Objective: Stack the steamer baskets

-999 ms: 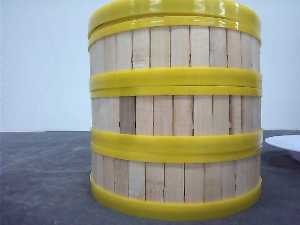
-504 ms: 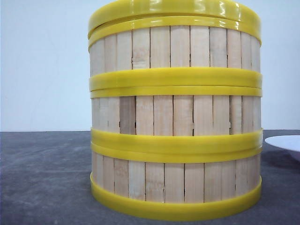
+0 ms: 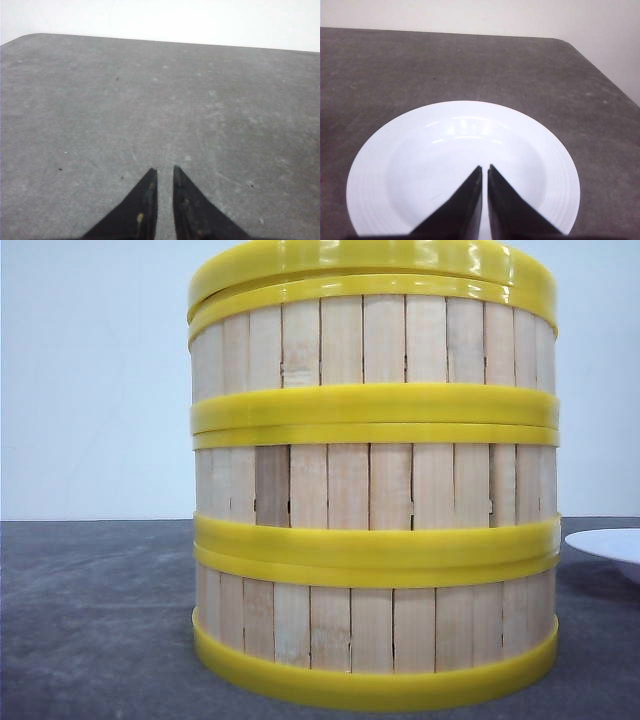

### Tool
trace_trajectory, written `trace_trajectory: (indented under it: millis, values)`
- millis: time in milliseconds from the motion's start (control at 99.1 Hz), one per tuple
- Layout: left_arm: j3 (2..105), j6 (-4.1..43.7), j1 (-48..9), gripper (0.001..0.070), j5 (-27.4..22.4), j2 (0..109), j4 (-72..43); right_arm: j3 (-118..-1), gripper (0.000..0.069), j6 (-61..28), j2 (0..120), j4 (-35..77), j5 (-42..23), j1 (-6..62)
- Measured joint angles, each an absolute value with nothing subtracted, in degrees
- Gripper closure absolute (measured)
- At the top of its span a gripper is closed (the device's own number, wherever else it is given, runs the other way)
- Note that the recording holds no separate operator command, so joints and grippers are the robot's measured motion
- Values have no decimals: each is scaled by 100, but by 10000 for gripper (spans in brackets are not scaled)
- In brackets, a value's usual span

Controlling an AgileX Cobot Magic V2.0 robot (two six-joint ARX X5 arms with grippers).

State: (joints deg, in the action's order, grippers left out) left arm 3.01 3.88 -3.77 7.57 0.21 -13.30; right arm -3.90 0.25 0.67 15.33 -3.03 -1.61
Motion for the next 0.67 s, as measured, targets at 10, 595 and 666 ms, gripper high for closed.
trace_trajectory:
  millis: [10,595,666]
  values:
    - [301,386,-377,679,757,21,-1330,-390,676,25,67,1533,-303,-161]
    - [301,388,-377,679,757,21,-1330,-390,676,27,45,1935,-303,-161]
    - [301,386,-377,679,757,21,-1332,-390,676,27,38,1935,-303,-161]
